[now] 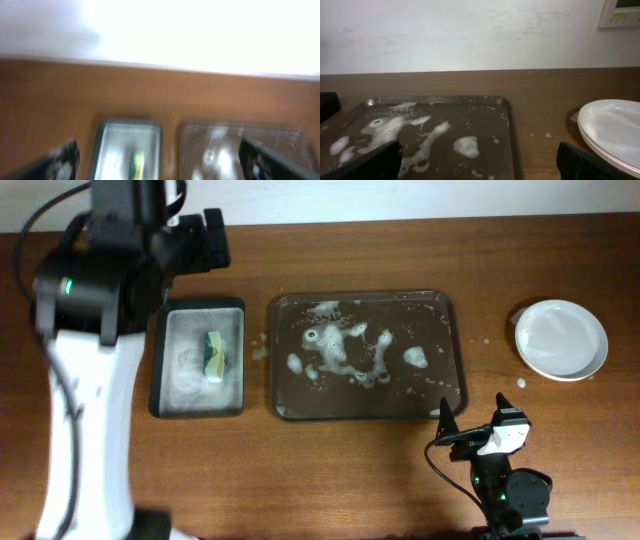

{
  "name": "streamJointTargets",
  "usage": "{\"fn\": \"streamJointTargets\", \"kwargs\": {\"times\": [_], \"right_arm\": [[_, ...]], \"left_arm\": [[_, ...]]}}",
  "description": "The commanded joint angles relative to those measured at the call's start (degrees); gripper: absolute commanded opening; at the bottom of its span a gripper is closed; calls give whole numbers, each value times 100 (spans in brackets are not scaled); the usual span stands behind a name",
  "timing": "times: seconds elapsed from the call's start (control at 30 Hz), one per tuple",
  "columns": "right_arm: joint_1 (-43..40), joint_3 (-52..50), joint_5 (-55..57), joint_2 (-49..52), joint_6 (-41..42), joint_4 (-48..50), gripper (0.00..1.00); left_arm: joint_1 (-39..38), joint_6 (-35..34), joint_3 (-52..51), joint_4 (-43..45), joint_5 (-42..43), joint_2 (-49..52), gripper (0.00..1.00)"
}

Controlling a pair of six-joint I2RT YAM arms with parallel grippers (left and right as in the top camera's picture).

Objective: Clean dirty plates on tray and stack at the side

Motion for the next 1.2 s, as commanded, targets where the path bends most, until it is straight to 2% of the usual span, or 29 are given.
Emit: {"fn": "streamJointTargets", "kwargs": {"times": [0.0,0.33,0.53,0.87,1.0,1.17], "right_arm": [[57,-42,-35,-44,-42,-13,98],[57,-42,-35,-44,-42,-13,98],[57,-42,-35,-44,-42,-13,98],[57,-42,-35,-44,-42,-13,98],[57,-42,-37,-44,-42,-13,98],[57,-42,-35,-44,-42,-13,98]], "left_arm": [[52,247,-1823,1071,-44,-1141,99],[393,544,-6391,3630,-20,-4105,99],[778,566,-8734,4752,170,-5751,99],[839,627,-10931,5991,105,-7495,99],[839,629,-11654,6572,105,-8039,99],[839,822,-12205,6804,105,-8642,99]]}}
